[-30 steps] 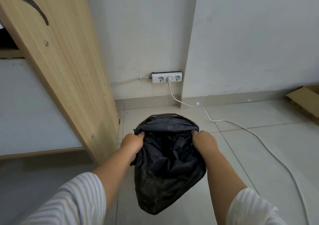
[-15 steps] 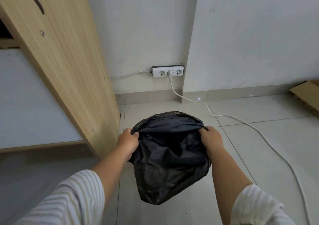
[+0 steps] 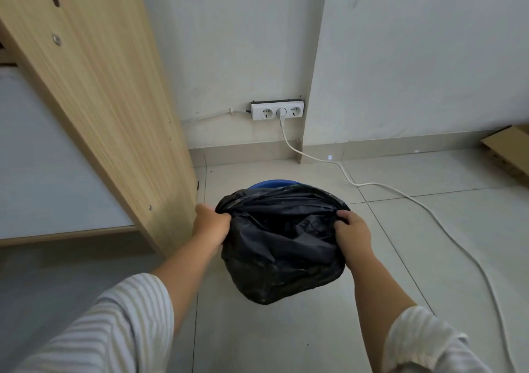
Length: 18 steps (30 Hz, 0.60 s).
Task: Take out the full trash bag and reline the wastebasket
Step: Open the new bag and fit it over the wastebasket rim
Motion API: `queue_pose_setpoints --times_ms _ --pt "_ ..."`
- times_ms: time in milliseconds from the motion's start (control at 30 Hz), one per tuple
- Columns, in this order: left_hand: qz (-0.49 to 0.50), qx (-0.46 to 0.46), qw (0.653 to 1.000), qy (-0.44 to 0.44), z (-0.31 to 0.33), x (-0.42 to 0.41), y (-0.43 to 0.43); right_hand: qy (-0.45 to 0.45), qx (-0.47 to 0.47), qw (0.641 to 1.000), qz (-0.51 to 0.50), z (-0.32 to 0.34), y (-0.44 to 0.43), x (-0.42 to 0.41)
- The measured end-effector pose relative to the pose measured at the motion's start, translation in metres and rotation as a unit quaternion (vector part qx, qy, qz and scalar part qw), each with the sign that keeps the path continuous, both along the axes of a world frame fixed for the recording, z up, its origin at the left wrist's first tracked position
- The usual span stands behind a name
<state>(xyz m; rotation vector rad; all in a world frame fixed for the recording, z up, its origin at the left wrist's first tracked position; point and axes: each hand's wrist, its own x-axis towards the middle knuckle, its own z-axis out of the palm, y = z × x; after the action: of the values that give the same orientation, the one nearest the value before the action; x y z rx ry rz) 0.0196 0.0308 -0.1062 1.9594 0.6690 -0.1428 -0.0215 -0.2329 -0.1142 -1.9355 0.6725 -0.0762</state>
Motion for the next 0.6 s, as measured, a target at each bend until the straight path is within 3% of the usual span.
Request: queue_pose_setpoints --times_ms 167,333,467,600 --pt "-0.141 0.068 0.988 -0.007 -0.005 0.0 -0.006 0.024 0.018 0.997 0.073 0.004 0.003 0.003" --pt "-0.286 0.172 0.941 0.051 0.005 0.01 -0.002 0.057 -0.038 0.986 0.15 0.01 0.001 0.013" --pt "-0.274 0.225 0.933 0.06 0.005 0.016 -0.004 0.067 -0.038 0.982 0.175 0.01 0.001 0.022" --pt "-0.207 0.269 0.938 -0.07 0.004 0.021 -0.013 0.029 -0.104 0.986 0.126 0.001 0.005 0.032"
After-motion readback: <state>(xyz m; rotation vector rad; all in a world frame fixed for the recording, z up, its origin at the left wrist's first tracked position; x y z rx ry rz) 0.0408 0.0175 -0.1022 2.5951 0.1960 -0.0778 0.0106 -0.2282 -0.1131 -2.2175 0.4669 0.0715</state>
